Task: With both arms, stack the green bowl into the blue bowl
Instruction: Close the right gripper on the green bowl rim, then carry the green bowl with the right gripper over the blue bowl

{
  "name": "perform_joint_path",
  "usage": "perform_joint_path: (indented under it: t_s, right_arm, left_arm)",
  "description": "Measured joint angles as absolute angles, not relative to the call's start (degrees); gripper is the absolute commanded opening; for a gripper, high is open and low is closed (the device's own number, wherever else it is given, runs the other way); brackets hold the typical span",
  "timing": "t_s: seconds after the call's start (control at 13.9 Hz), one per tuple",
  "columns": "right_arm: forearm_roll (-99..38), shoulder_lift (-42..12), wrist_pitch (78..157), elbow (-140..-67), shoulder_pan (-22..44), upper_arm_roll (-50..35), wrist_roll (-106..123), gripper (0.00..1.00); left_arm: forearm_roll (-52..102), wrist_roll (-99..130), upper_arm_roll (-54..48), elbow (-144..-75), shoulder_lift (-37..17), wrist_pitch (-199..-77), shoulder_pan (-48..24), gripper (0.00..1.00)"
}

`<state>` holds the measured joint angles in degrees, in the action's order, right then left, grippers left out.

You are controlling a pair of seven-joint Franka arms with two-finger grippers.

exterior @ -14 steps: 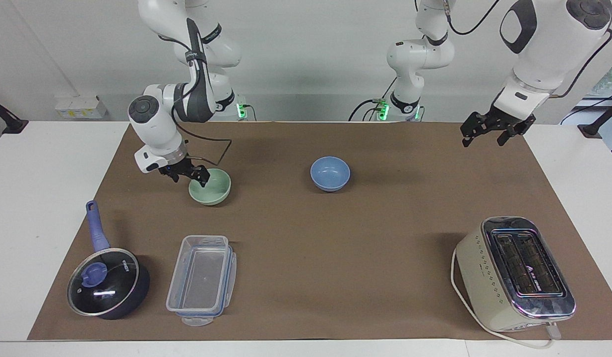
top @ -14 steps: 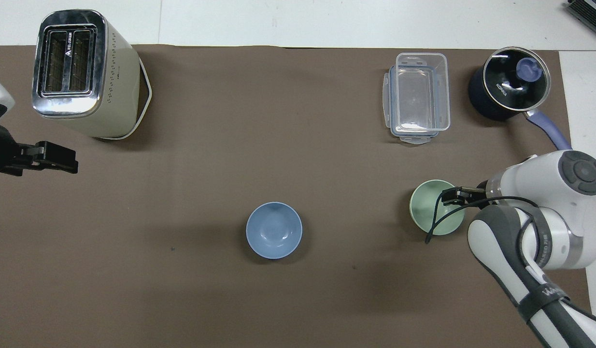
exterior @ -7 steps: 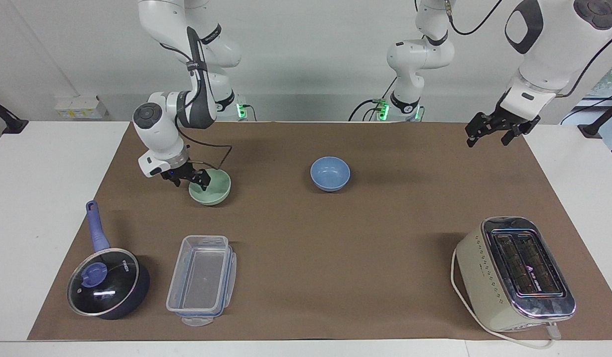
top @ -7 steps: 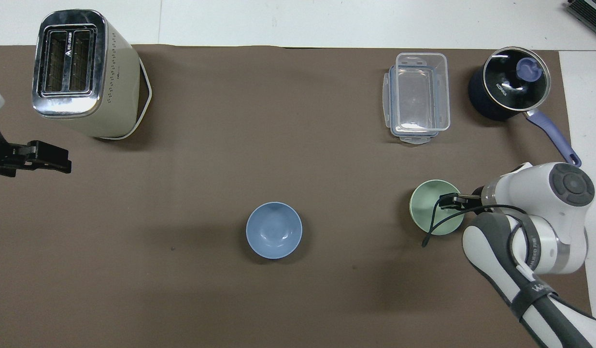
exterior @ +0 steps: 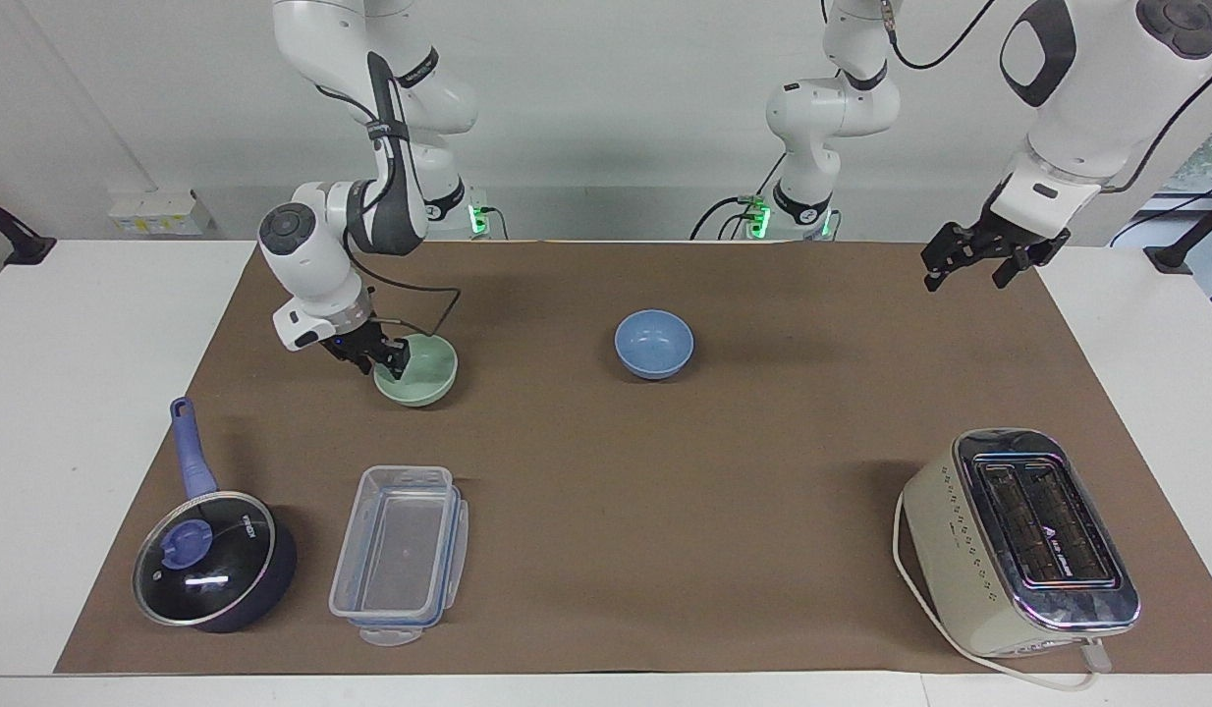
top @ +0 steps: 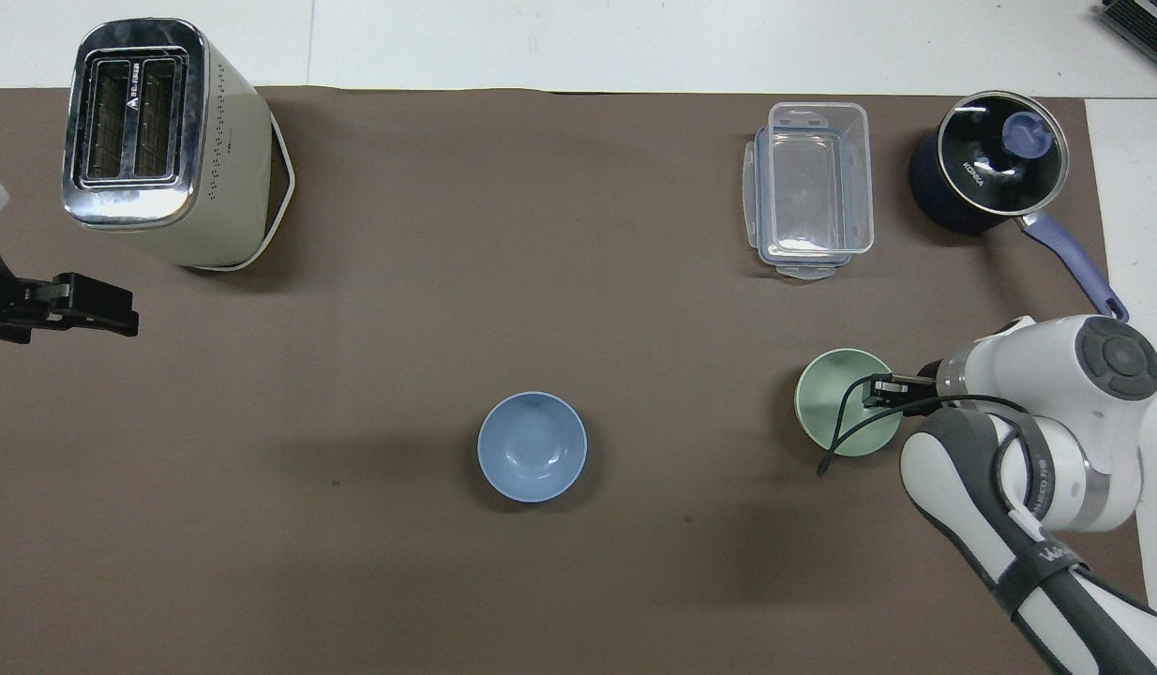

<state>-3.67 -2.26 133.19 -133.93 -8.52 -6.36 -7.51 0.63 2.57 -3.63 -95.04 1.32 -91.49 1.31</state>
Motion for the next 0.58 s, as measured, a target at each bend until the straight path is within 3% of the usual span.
perform_joint_path:
  t_s: [0.58]
  right_arm:
    - [-5.31,1.20,130.40,-132.78,-6.05,-6.87,-6.59,0.00]
  left_arm:
    - [0.63,2.57,-3.63,-95.04,1.32,-91.49,1.31,1.00]
